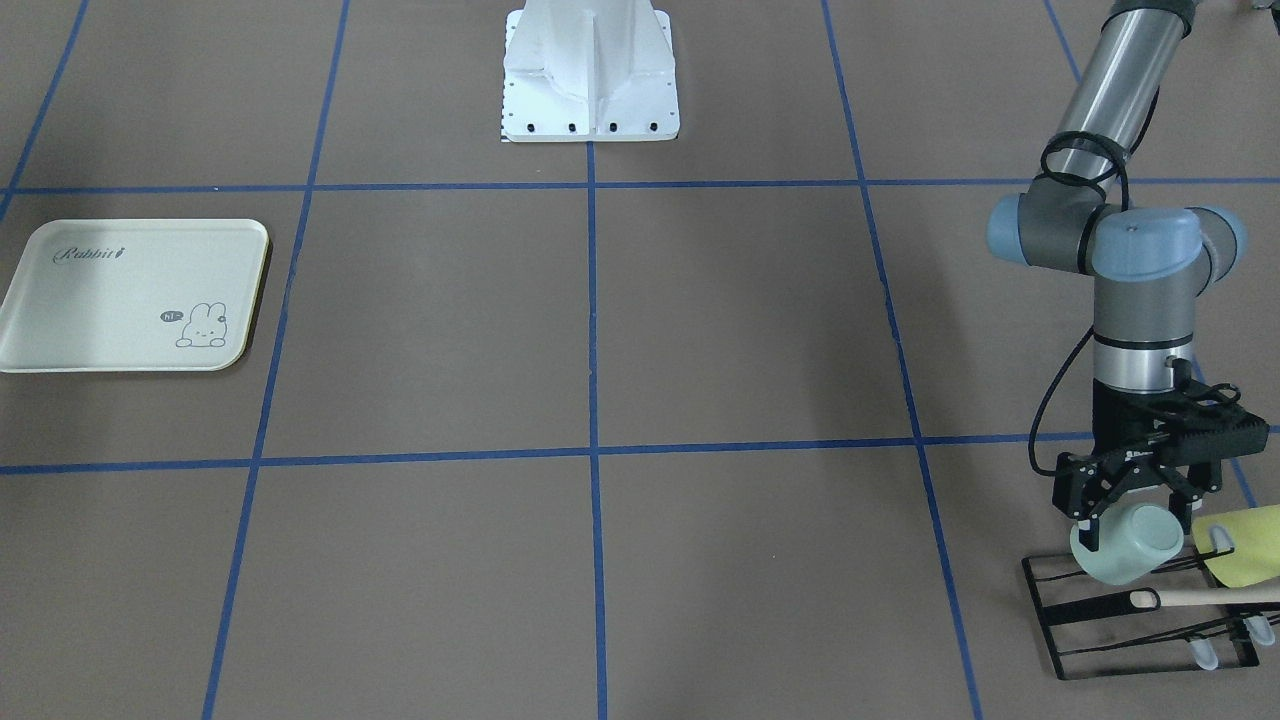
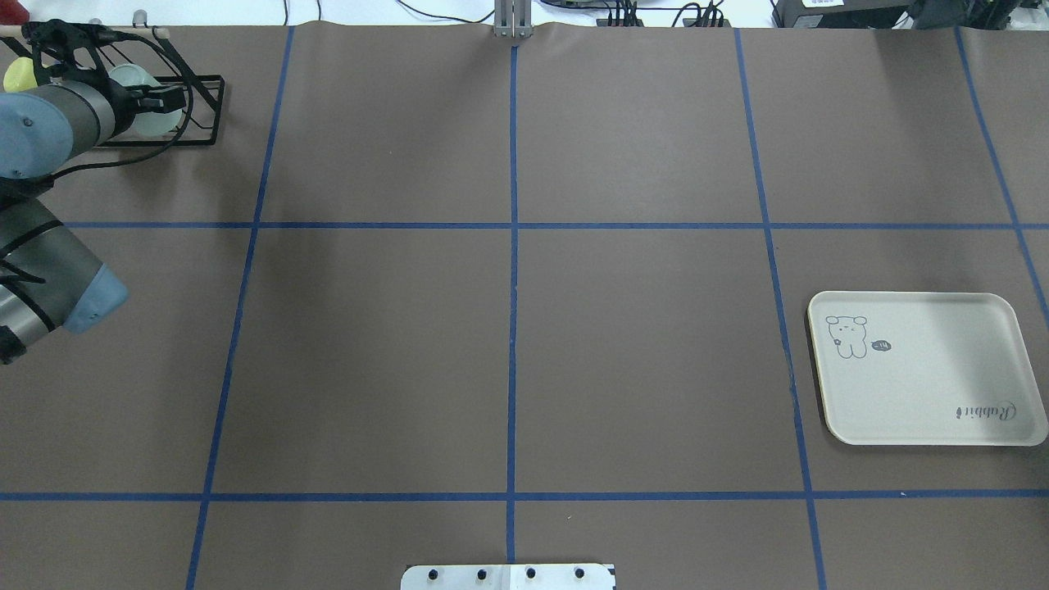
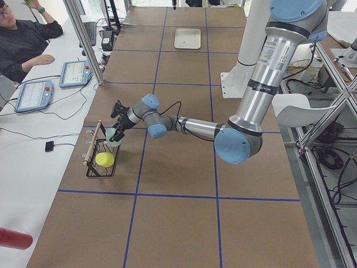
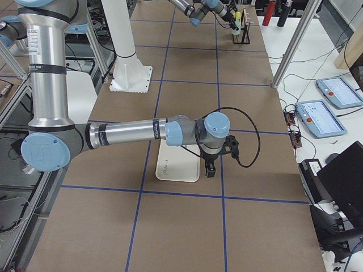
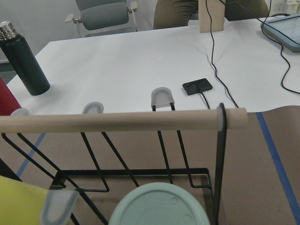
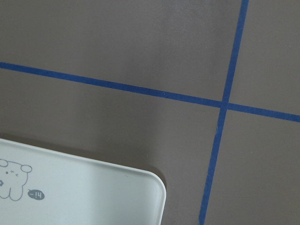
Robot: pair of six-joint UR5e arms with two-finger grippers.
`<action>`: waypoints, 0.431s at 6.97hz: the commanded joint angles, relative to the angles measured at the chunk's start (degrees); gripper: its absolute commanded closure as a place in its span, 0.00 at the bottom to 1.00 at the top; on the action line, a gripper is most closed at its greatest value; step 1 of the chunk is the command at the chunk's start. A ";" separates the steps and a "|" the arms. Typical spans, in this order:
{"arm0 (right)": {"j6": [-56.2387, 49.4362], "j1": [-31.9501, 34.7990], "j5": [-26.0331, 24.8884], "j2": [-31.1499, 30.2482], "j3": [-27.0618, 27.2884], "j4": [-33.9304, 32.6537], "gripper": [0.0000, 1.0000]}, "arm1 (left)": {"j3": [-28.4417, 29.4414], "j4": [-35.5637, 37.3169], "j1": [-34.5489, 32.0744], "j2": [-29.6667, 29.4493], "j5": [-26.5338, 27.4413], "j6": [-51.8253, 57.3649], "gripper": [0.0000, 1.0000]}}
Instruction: Left arm grabs green cup and hands to right arm on tray
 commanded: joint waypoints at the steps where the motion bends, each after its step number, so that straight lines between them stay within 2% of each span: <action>1: 0.00 0.00 0.09 0.00 0.07 0.00 0.00 | 0.63 -0.07 -0.44 -0.13 -0.02 0.00 0.03; 3: 0.00 0.00 0.09 0.00 0.07 0.00 0.00 | 0.64 -0.16 -0.45 -0.13 -0.02 -0.09 0.12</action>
